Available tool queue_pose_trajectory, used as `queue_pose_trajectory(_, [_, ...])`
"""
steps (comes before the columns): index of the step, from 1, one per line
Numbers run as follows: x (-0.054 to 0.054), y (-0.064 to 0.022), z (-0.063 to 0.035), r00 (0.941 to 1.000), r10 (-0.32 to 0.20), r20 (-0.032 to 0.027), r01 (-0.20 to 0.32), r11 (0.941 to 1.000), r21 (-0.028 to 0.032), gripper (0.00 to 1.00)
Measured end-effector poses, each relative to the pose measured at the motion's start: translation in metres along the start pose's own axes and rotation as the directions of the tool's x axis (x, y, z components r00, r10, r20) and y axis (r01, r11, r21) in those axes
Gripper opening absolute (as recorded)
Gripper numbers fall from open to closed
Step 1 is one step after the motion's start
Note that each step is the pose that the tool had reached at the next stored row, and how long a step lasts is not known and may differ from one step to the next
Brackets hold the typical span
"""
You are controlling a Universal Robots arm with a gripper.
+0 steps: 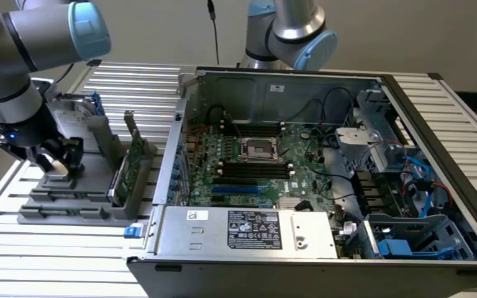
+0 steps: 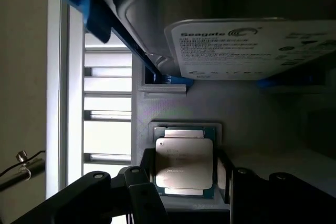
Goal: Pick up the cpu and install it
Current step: 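Pick up the cpu and move it towards the insertion slot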
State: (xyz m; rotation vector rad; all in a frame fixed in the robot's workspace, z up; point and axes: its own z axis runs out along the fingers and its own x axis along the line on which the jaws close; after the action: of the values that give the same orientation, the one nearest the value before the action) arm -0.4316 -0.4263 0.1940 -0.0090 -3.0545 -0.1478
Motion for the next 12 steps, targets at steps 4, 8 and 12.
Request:
queue_pose_trajectory(4, [0.001, 0.0008, -0.0086, 1.0, 0.0, -0.0026, 0.0, 1.0, -0.0031, 0.55])
queue_pose_trajectory(8, [0.002, 0.002, -0.0208, 1.0, 0.0, -0.004, 0.0, 1.0, -0.0034, 0.55])
queue_pose_trajectory(12, [0.003, 0.0036, -0.0371, 1.0, 0.0, -0.0042, 0.0, 1.0, -0.0035, 0.55])
